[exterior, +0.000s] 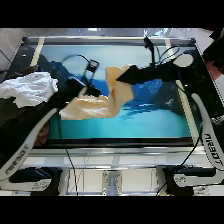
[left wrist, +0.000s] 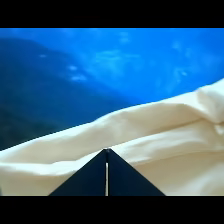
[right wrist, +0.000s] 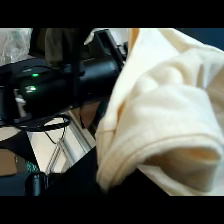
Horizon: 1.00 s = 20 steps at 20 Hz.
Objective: Fold the shirts.
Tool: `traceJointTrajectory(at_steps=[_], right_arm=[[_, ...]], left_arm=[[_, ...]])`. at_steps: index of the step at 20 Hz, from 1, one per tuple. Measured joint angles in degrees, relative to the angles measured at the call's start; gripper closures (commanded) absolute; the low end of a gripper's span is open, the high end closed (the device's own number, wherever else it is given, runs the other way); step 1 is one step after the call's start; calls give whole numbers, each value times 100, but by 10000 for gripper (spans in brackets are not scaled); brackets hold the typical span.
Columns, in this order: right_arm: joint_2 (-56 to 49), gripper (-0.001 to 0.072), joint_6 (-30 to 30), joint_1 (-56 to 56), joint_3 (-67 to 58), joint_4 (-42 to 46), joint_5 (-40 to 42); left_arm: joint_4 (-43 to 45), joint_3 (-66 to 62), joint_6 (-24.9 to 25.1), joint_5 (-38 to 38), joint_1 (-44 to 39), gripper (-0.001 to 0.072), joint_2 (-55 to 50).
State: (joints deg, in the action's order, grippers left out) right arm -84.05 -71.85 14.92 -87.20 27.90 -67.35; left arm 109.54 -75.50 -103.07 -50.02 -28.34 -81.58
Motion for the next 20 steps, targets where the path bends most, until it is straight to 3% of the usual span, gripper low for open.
traceJointTrajectory(at_steps=[2,3,4,5,8,11,15,20], right_arm=[[-162,693,-35,629,-44,24,859],[-275,569,-48,977,-63,20,1375],[-387,291,-57,1296,-70,15,1856],[-501,94,-63,1624,-76,-35,2361],[-695,86,-66,2332,-149,-236,3499],[-693,89,-70,2424,-389,85,3681],[-592,111,-391,1661,-678,1268,2581],[-863,117,-1690,431,-527,3062,984]], left_arm=[[197,-9,17,-387,455,695,632],[262,-11,22,-549,682,695,931],[304,-11,22,-669,883,696,1185],[334,-11,24,-772,1067,695,1416],[396,-11,42,-994,1502,695,1945],[415,-2,42,-1104,1692,695,2166],[339,13,39,-1250,1779,696,2234],[264,31,39,-1303,1803,695,2240]])
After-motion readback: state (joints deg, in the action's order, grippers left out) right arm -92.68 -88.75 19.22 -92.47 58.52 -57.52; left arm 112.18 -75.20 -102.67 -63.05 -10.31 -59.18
